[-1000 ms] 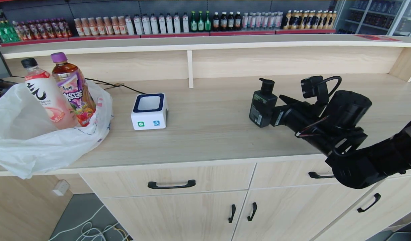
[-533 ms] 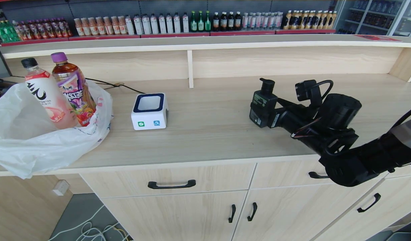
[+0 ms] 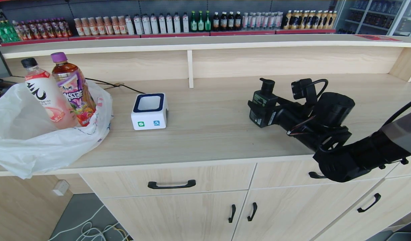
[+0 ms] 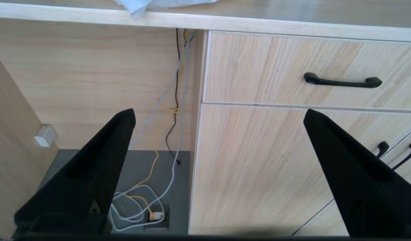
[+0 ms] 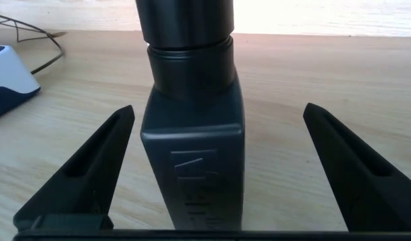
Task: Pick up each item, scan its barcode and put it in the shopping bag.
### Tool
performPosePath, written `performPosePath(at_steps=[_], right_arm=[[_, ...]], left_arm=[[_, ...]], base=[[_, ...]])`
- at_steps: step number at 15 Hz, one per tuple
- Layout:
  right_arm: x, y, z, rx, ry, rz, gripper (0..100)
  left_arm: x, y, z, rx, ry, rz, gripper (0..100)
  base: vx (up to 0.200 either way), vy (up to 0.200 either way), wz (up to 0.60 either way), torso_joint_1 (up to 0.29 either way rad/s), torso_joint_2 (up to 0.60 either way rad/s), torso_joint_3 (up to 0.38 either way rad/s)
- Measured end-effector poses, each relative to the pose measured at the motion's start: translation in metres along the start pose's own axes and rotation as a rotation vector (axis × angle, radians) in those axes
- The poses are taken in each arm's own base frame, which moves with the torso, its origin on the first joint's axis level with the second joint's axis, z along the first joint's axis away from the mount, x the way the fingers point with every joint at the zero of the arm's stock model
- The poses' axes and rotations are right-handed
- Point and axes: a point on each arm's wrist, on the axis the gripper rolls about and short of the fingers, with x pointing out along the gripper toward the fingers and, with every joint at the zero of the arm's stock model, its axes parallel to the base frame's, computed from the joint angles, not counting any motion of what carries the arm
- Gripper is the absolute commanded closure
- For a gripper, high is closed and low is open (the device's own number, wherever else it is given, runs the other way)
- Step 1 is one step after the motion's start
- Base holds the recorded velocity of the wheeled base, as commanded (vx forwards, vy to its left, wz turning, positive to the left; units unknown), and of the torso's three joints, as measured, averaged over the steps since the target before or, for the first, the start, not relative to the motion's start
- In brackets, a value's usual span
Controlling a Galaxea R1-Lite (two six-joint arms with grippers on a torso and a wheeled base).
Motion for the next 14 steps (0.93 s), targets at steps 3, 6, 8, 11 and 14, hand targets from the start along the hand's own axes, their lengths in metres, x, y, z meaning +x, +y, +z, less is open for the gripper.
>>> performPosePath(at_steps=[3,6,8,11,14], right_arm=[[0.0049,-0.0018,-0.0011,-0.002,-0.009,-0.003,0],[0.0071,-0.0027,-0.0048,-0.001,-0.003,-0.004,0],[0.0078,-0.0028,-0.0067,-0.001,0.000,-0.003,0],[0.0081,-0.0035,-0.0081,-0.001,0.003,-0.004,0],[0.0080,-0.0030,-0.0095,0.000,0.006,-0.004,100]], left_arm=[[0.0000,0.0000,0.0000,0.000,0.000,0.000,0],[0.0000,0.0000,0.0000,0.000,0.000,0.000,0],[0.0000,0.0000,0.0000,0.000,0.000,0.000,0],[0.0000,0.0000,0.0000,0.000,0.000,0.000,0],[0.0000,0.0000,0.0000,0.000,0.000,0.000,0]], base=[[0.000,0.000,0.00,0.000,0.00,0.000],[0.000,0.000,0.00,0.000,0.00,0.000],[0.000,0.000,0.00,0.000,0.00,0.000],[0.000,0.000,0.00,0.000,0.00,0.000],[0.000,0.000,0.00,0.000,0.00,0.000]])
